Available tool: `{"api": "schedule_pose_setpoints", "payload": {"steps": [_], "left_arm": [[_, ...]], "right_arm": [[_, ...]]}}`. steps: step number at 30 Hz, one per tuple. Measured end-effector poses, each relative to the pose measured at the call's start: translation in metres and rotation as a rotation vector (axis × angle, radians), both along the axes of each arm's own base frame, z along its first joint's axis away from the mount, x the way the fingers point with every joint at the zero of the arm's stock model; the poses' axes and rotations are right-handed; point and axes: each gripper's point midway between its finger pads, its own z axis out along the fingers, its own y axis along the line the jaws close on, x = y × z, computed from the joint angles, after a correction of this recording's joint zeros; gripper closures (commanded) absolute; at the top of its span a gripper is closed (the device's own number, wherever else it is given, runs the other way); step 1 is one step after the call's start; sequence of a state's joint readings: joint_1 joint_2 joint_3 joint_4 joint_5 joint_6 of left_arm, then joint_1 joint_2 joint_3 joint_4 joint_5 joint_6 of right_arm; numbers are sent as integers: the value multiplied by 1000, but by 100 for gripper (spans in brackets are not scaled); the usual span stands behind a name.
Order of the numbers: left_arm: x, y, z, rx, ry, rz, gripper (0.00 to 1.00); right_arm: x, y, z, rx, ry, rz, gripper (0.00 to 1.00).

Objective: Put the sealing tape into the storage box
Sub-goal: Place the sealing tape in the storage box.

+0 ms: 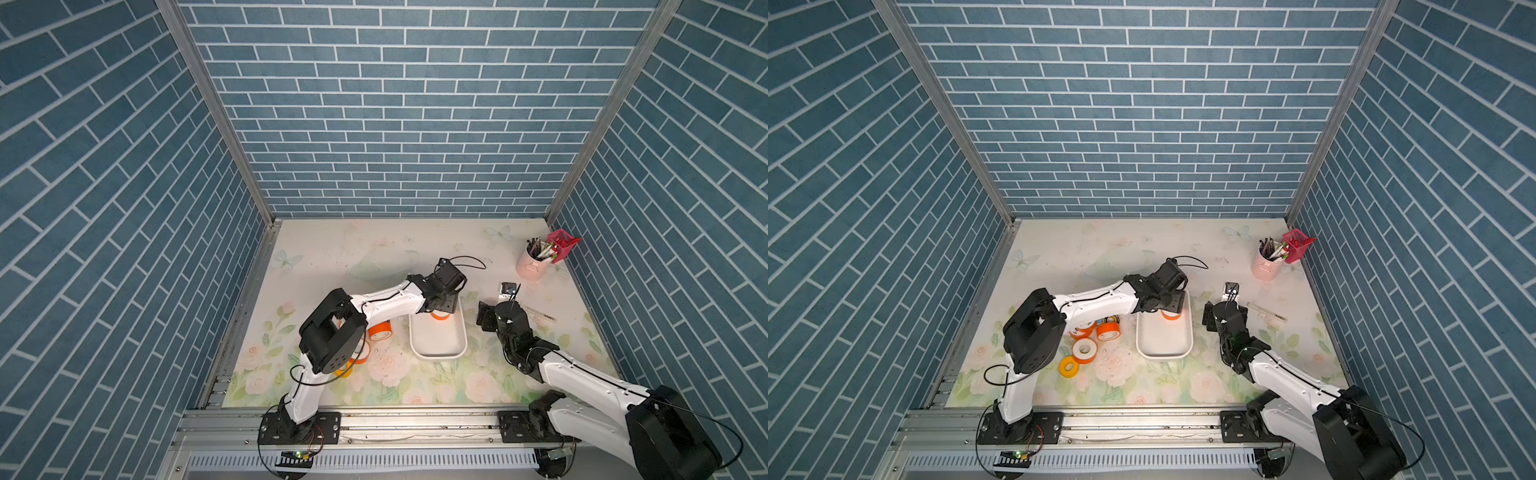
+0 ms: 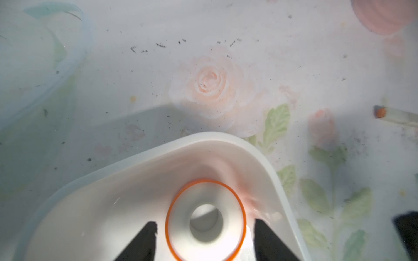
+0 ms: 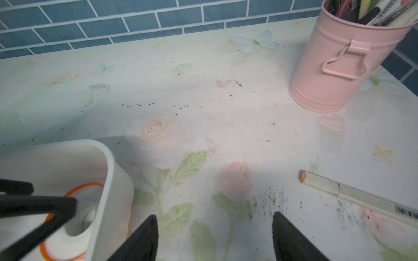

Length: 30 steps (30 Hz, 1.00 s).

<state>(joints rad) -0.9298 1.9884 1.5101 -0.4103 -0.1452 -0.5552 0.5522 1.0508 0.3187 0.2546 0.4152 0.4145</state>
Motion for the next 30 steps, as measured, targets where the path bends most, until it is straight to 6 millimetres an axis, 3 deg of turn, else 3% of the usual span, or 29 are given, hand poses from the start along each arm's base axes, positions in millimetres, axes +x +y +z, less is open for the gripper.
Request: {"api": "schedule_pose_setpoints", "payload": {"steps": [4,8,13,20,24,30], "left_arm": [[-10,12,25,-32,-22,0,84],[-21,22,16,-19,0,-9,100],[-36,25,-23,45,71,-33,100],[-47,21,-61,95,138,-62,100],[-46,18,-68,106,146,-62,100],[-37,8,-64,92,126,-59,100]], "right_arm": [[0,0,-2,-3,5,-1,22],[0,0,-3,-6,10,-1,21],[0,0,-3,-6,10,-1,22],[0,-1,-3,-5,10,-2,22],[0,-1,-3,-6,10,-2,22],[0,-1,-3,-6,10,-2,22]]}}
